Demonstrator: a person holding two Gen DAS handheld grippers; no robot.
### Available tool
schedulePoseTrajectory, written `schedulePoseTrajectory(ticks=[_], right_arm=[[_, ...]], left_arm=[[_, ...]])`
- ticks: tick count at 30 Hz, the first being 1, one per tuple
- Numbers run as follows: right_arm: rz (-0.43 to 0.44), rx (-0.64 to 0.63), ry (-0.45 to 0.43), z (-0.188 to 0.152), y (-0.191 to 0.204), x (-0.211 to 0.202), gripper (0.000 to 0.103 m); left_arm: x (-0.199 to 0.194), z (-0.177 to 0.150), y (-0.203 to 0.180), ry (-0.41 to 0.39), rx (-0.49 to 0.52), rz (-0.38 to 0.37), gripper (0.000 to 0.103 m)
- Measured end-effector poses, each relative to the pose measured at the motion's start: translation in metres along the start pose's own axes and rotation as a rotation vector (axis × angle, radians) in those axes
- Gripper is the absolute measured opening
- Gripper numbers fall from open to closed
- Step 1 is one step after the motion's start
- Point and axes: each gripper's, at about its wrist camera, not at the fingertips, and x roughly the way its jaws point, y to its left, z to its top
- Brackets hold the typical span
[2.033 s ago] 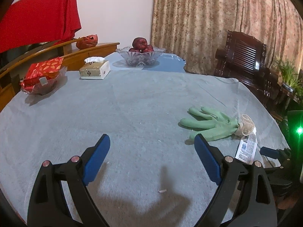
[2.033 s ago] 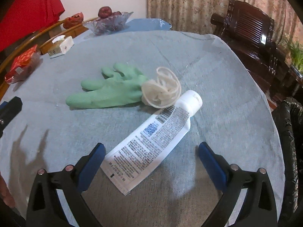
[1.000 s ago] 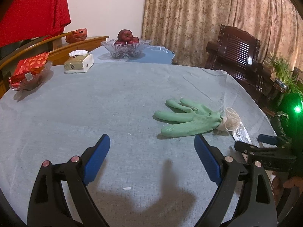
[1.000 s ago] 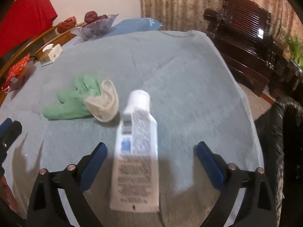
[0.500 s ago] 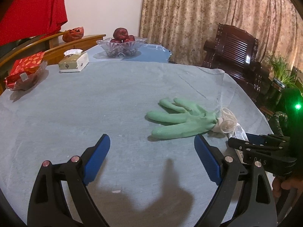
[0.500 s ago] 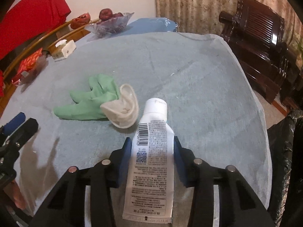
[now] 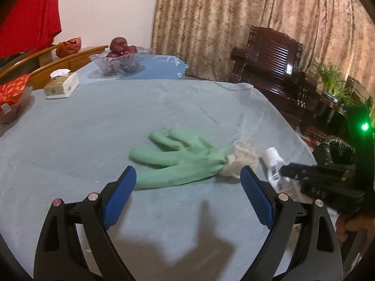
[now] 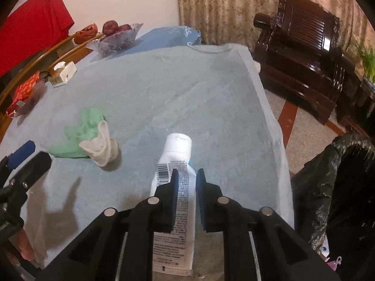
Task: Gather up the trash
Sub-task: 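Close the right tool on the white tube and lift it, then grasp the green glove and white cloth with the left tool while the right tool holds the tube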
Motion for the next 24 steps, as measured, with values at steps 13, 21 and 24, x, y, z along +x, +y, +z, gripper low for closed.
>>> schedulePoseTrajectory(ticks=[13,21,24], right_arm=[[0.013,0.063,-0.011,-0.007,-0.028,-0.013,0.024],[0.012,0.063,-0.016,-0.008,-0.029,-0.014,0.028],[0.018,0.049,-0.029,-0.008,-0.023,-0.016,0.030]], left_arm=[[0.029,0.010,-0.026,0.024,0.005,-0.043,0.085],[0.048,0.009,-0.022,0.089,-0.046,-0.070,0.054],[0.048,0.009,-0.023,0.089,-0.043,-0.083,0.038]])
